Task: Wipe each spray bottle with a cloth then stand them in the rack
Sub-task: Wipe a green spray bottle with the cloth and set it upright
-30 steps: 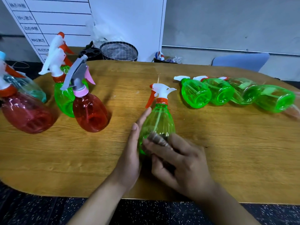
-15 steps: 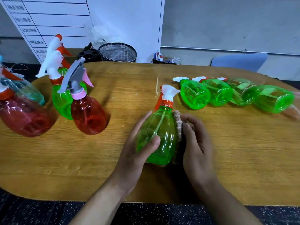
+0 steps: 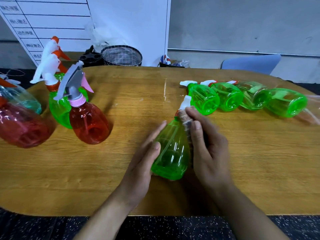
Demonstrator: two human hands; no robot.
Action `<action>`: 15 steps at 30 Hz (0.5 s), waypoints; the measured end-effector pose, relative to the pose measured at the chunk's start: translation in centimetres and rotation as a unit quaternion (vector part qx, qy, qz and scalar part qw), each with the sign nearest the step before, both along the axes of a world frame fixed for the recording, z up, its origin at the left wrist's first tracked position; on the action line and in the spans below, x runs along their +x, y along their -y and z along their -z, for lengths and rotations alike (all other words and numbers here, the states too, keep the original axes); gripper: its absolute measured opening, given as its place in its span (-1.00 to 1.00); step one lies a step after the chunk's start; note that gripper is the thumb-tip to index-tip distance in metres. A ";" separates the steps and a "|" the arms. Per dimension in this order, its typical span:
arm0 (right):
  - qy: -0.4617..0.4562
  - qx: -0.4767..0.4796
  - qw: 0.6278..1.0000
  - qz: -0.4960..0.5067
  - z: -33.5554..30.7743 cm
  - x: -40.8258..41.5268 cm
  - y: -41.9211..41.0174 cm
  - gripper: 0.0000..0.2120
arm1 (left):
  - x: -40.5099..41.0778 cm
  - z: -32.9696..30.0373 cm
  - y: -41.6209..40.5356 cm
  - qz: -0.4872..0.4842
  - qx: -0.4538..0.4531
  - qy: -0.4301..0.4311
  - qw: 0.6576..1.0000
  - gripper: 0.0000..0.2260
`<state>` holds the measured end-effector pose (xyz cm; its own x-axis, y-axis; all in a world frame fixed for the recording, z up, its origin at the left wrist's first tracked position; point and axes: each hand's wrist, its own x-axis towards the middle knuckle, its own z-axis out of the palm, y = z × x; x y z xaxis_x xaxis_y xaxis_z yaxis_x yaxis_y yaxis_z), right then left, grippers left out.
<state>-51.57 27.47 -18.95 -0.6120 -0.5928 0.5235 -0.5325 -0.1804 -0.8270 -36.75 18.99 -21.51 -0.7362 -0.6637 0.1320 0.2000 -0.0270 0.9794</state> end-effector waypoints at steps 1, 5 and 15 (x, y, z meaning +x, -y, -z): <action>-0.041 0.029 0.999 0.006 0.1 -0.2 0.0 -0.68 | -0.1 0.1 0.0 -0.003 -0.005 0.001 1.000 -0.57; -0.141 0.074 0.987 0.008 0.5 -0.1 -0.3 -0.67 | 0.1 0.2 0.2 0.001 0.016 -0.001 1.000 -0.57; -0.345 0.020 0.931 -0.116 0.8 1.9 -2.4 -0.73 | 0.2 -0.5 0.2 -0.017 0.049 -0.011 0.999 -0.58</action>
<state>-49.66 29.89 -19.74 0.0074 -0.6943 0.7196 -0.8900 -0.3326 -0.3117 -36.57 18.75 -21.02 -0.7113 -0.6981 0.0821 0.2242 -0.1145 0.9678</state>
